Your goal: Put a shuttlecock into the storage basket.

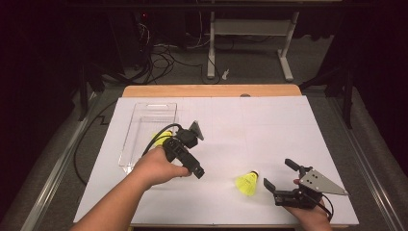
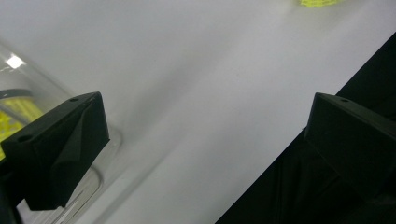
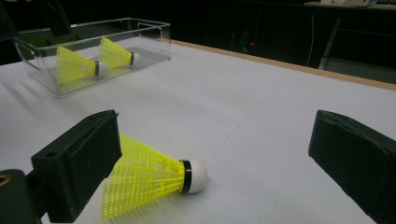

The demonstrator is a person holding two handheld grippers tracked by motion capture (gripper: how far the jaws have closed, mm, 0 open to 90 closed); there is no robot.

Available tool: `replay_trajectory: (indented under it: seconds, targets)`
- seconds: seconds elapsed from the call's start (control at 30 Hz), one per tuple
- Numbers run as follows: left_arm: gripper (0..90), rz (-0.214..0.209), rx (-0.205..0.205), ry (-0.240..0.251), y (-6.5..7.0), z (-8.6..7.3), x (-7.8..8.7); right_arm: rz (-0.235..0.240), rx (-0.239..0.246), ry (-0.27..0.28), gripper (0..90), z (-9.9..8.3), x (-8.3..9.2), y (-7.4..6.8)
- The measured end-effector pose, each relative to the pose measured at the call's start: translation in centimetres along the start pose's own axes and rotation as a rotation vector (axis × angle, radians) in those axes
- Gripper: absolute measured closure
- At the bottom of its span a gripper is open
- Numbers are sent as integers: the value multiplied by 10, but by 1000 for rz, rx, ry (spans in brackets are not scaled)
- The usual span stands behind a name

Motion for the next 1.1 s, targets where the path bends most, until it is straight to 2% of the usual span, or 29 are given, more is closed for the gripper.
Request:
replay_trajectory:
  seconds: [0.13, 0.27, 0.53, 0.7, 0.93, 1.1]
  targets:
    - [13, 4, -11, -3, 4, 4, -6, -8, -4, 5, 29, 0, 2, 2]
    - [15, -12, -18, -6, 8, 7, -10, -24, -11, 22, 5, 1, 4, 3]
    - [25, -20, -29, -2, 13, 11, -18, -64, -53, 39, 4, 1, 7, 9]
    - [32, -9, -34, 13, 13, 13, -21, -65, -54, 32, 4, 0, 6, 8]
    - [54, -38, -47, 22, 18, 17, -33, -62, -55, 19, 4, -1, 5, 8]
    - [64, -34, -69, 18, 25, 20, -43, -58, -53, 17, 4, -1, 5, 8]
Point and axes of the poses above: each handheld gripper's, and its own axes: x roughly backward along the jaws, z roughly out of its top, y roughly to its right, the point moved 3 cm from there along -x, roughly forward along the jaws, and after that the axes turned 8 degrees about x, right-handed, at the moved point
